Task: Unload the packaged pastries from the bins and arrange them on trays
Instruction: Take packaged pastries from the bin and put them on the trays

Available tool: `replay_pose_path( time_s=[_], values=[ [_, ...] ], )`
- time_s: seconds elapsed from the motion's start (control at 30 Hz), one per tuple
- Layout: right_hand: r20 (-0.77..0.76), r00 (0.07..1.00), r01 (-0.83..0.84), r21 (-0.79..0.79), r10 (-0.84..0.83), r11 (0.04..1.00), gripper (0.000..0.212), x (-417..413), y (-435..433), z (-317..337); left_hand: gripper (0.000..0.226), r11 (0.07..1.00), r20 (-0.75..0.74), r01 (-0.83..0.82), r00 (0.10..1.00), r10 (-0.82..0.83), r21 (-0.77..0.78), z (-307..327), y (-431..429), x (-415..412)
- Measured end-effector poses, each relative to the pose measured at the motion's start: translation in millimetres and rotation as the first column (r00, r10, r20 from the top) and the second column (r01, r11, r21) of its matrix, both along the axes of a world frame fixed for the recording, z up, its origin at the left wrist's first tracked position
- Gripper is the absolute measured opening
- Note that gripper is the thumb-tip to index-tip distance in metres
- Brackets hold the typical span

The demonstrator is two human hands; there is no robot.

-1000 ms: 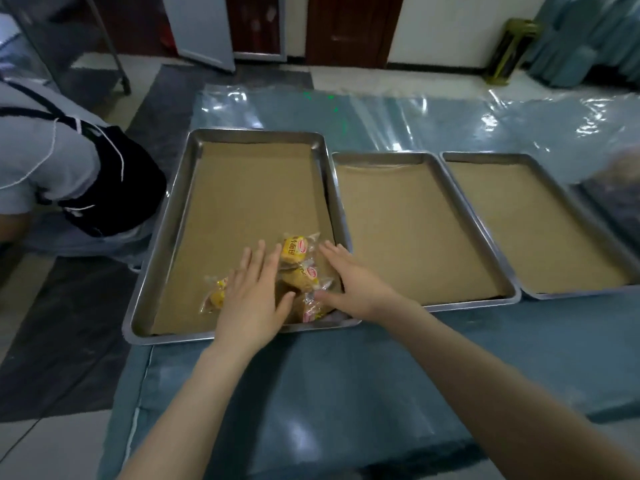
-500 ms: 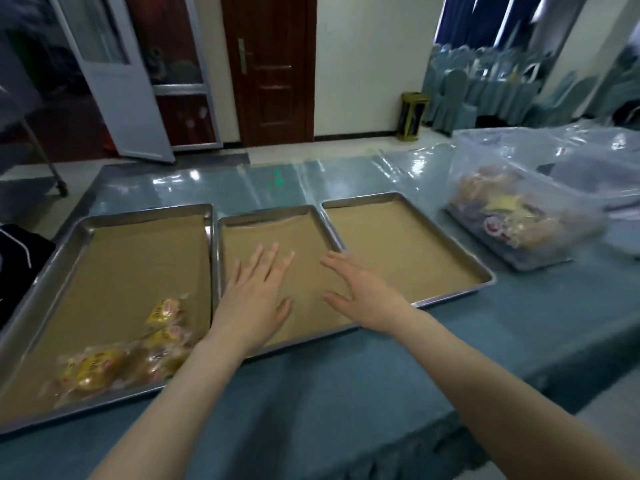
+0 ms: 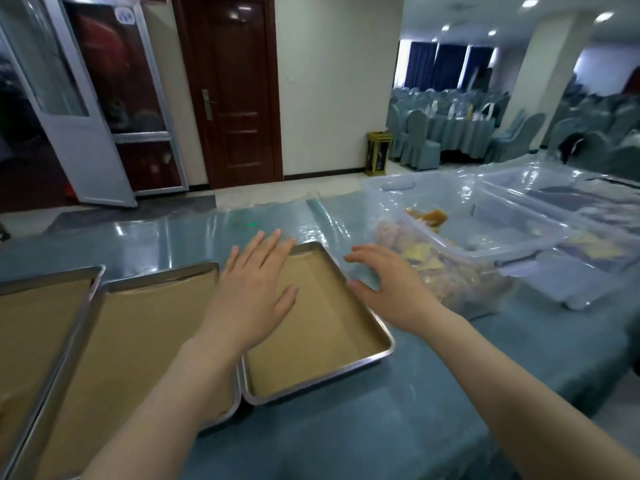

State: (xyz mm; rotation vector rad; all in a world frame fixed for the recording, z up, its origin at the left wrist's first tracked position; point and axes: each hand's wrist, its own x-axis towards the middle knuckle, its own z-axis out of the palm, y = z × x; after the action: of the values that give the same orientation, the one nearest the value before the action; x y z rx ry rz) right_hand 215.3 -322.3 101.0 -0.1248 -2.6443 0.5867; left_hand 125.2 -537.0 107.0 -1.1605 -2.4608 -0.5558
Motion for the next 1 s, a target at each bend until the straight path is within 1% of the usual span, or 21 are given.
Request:
replay_pose_path(
  time_s=[0.13,0.23,0.4,0.47,0.57,0.67,0.73,0.77,0.83,0.87,0.9,0.93,1.0],
  values=[
    [-0.064,0.996,0.069,-0.001,-0.069,0.998,0.031,-8.1,71.4,11.2,0.065,0.993,0.058,0.060,0.996,-0.067,0.104,4.0,73.7,-23.6],
    [-0.067,0.994,0.088,0.033,-0.085,0.996,0.028,-12.0,123.2,17.4,0.063,0.977,0.115,0.067,0.989,-0.092,0.200,3.8,123.1,-40.2],
    [-0.095,0.988,0.127,0.027,-0.124,0.991,0.026,-21.9,212.3,21.0,0.060,0.968,0.170,0.061,0.980,-0.104,0.243,-4.1,191.9,-53.2],
    [-0.059,0.993,0.105,0.045,-0.102,0.993,0.026,-30.5,249.6,17.9,0.059,0.969,0.193,0.057,0.975,-0.105,0.238,-9.7,220.7,-58.0],
    [0.047,0.998,0.047,0.108,-0.052,0.993,0.028,-45.5,312.6,8.8,0.057,0.972,0.198,0.032,0.977,-0.079,0.231,-19.9,267.7,-59.3],
    [0.170,0.985,-0.006,0.122,-0.015,0.993,0.032,-59.9,379.3,2.2,0.053,0.959,0.281,0.006,0.955,-0.089,0.283,-26.6,316.3,-49.4],
    [0.343,0.939,-0.037,0.128,-0.009,0.991,0.040,-69.9,421.9,-4.6,0.050,0.953,0.330,0.013,0.936,-0.118,0.303,-25.7,350.2,-44.1],
    [0.466,0.885,-0.053,0.144,-0.021,0.988,0.048,-75.3,441.4,-9.4,0.048,0.955,0.341,0.015,0.932,-0.121,0.296,-25.7,367.2,-43.9],
    [0.697,0.714,-0.108,0.205,-0.068,0.973,0.066,-86.0,474.2,-19.3,0.042,0.965,0.343,0.006,0.934,-0.099,0.261,-25.5,398.4,-46.4],
    [0.768,0.634,-0.149,0.229,-0.085,0.962,0.074,-91.4,486.9,-23.9,0.042,0.972,0.343,-0.003,0.936,-0.080,0.236,-25.8,411.4,-48.3],
    [0.808,0.582,-0.188,0.242,-0.090,0.952,0.078,-97.5,496.3,-28.1,0.045,0.979,0.343,-0.010,0.937,-0.062,0.205,-26.6,421.7,-49.5],
    [0.824,0.561,-0.223,0.245,-0.081,0.943,0.081,-104.0,502.7,-32.1,0.048,0.986,0.344,-0.012,0.938,-0.046,0.164,-28.2,429.5,-50.4],
    [0.818,0.574,-0.291,0.233,-0.025,0.928,0.083,-119.5,508.0,-39.6,0.056,0.998,0.350,-0.023,0.937,-0.001,0.064,-33.5,436.9,-53.2]
  ],
)
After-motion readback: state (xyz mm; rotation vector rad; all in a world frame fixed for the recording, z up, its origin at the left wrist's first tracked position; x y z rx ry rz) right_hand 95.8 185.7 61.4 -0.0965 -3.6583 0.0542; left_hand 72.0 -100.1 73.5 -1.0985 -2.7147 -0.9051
